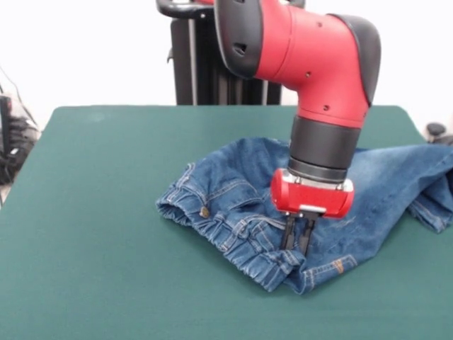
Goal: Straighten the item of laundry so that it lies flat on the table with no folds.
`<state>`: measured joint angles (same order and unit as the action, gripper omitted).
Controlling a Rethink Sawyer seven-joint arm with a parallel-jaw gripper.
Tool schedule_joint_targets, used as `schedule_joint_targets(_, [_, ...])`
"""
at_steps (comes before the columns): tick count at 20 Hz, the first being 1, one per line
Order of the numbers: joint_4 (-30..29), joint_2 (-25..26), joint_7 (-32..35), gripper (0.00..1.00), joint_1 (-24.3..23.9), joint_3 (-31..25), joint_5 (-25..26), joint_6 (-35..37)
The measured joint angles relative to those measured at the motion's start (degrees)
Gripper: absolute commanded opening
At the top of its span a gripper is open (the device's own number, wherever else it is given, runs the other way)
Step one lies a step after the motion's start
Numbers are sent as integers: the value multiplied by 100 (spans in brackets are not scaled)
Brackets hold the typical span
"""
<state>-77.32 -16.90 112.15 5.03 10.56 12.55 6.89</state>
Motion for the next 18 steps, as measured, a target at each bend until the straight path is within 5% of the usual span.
schedule_joint_targets(7, [338, 75, 0, 0, -463, -380, 29, 204])
schedule_joint_targets(18, [990, 213, -193, 0, -2288, -2182, 707, 1001])
